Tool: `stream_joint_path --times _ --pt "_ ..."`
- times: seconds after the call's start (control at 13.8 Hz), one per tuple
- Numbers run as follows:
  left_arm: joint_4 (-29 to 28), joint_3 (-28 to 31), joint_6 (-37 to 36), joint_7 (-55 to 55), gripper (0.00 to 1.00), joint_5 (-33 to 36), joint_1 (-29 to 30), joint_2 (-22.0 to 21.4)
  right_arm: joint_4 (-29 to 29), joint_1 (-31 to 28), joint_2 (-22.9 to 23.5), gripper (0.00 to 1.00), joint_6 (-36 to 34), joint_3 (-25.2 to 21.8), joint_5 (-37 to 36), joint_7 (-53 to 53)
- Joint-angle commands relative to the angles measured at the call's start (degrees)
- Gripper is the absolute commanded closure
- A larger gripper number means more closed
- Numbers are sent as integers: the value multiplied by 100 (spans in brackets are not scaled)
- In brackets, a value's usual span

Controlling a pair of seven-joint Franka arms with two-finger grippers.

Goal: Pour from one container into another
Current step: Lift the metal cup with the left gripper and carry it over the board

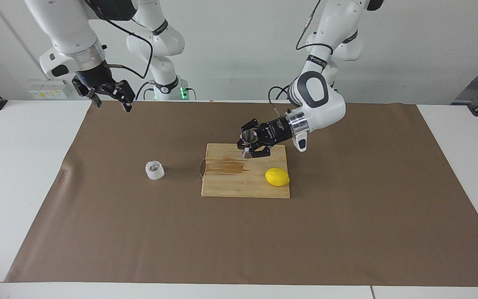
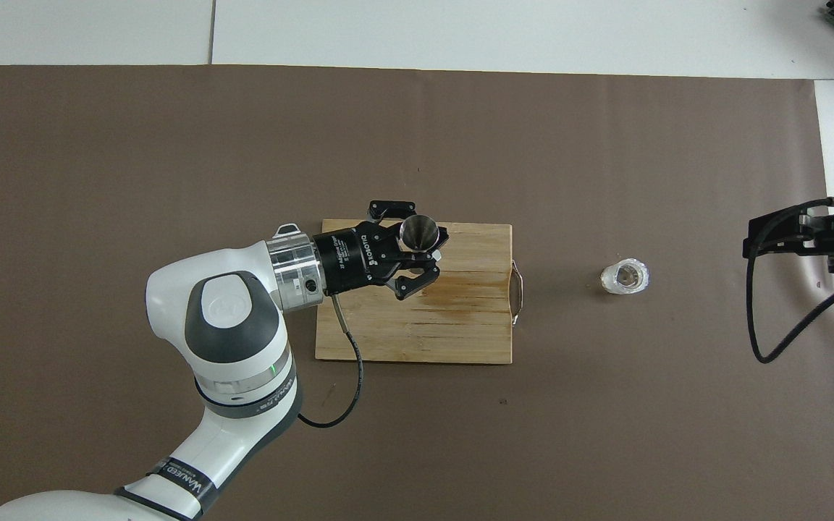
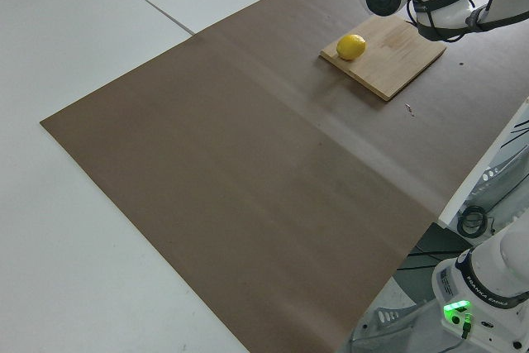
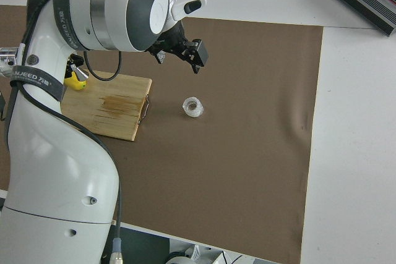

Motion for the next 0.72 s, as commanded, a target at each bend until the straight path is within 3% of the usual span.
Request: stream_joint_path --times 0.0,0.29,0.65 --pt "-64 101 135 405 96 -452 -102 194 53 -40 17 0 -85 -31 162 -154" --pt "-116 92 240 1406 96 -1321 -304 528 53 -40 17 0 -93 -31 162 -154" --pt "-213 84 196 2137 96 -1481 -410 695 53 -40 17 0 -84 -31 162 -154"
